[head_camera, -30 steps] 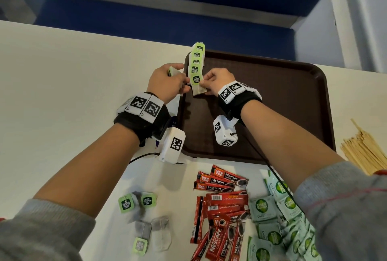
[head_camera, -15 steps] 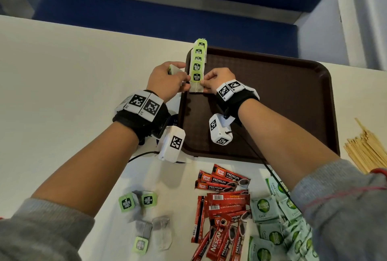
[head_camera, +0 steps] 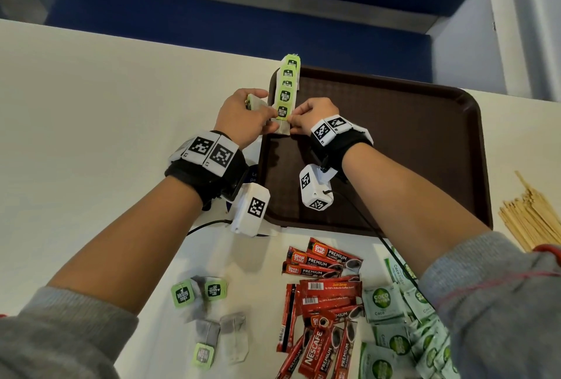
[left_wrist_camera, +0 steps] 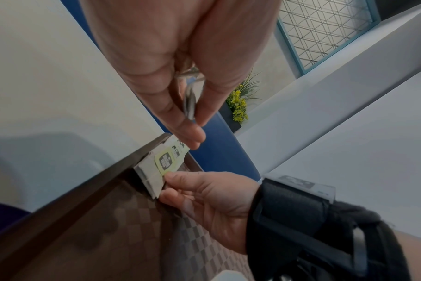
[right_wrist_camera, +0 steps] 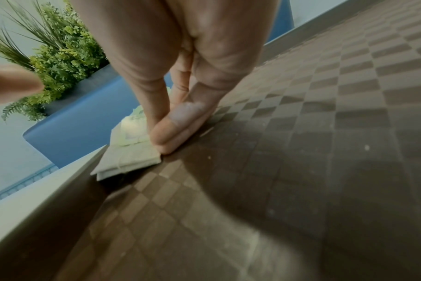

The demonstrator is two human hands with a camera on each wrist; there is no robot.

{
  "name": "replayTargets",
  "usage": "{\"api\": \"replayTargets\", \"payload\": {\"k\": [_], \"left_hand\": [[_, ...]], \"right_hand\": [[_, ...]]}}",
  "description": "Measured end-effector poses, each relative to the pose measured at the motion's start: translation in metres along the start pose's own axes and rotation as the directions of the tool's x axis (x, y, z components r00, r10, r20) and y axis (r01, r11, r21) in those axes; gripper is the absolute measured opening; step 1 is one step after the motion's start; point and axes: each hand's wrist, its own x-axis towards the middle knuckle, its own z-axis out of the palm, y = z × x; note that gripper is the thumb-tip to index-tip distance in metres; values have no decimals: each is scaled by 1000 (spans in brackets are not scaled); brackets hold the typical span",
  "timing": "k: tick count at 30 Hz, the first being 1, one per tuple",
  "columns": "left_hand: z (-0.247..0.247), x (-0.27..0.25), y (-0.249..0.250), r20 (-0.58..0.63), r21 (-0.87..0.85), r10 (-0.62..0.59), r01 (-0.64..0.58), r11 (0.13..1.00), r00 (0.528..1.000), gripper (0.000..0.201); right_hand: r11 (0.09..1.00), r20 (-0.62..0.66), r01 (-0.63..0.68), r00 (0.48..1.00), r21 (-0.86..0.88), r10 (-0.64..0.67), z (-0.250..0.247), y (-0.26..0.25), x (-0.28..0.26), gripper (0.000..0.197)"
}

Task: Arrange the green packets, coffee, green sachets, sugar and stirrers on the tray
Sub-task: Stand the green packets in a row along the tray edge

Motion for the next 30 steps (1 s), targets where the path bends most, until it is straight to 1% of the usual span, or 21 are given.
{"api": "replayTargets", "payload": {"k": [4, 6, 8, 10, 12, 14, 16, 19, 21, 24, 25, 27, 28, 30], "left_hand": [[0, 1, -2, 7, -23, -15, 15, 1000, 1000, 37], [0, 0, -2, 32, -29, -32, 33, 999, 999, 41], [1, -2, -1, 65, -21, -54, 56, 998, 996, 44], [1, -4, -1, 95, 24, -76, 74, 997, 993, 46], [2, -8, 1, 124, 87, -86, 75, 993, 989, 51], [4, -10, 2, 139, 149, -88, 67, 987, 986, 54], [5, -13, 5, 160, 162, -102, 76, 984, 982, 51], [8, -19, 8, 196, 202, -96, 56, 978, 976, 51], [9, -20, 9, 190, 249, -76, 26, 968, 979, 54], [8, -19, 8, 154, 357, -19, -38, 933, 988, 59], [7, -19, 8, 148, 376, -3, -54, 925, 989, 62], [6, -20, 8, 138, 379, 20, -71, 923, 990, 65], [6, -22, 9, 130, 358, 15, -61, 932, 991, 64], [6, -22, 10, 118, 270, -6, -26, 963, 993, 54]], "right_hand": [[997, -18, 40, 999, -65, -41, -5, -1, -2, 14], [995, -36, 75, 996, -66, -78, -9, -2, -2, 14], [989, -25, 126, 991, -74, -129, -12, -6, -5, 17], [981, 48, 190, 981, -25, -189, -16, -12, -9, 23], [969, 137, 245, 959, 38, -247, -21, -21, -16, 33], [951, 222, 310, 927, 6, -303, -26, -28, -24, 40], [928, 303, 371, 889, -38, -343, -29, -31, -30, 37], [920, 380, 391, 855, -22, -354, -30, -29, -33, 28], [924, 386, 383, 853, -4, -352, -30, -27, -33, 24], [923, 393, 383, 845, 24, -361, -31, -26, -33, 9], [922, 394, 386, 844, 24, -364, -32, -26, -33, 8], [918, 370, 396, 848, 34, -380, -34, -25, -31, 10], [915, 348, 400, 853, 40, -388, -35, -24, -30, 8], [912, 308, 404, 862, 64, -403, -38, -23, -30, 6]]}}
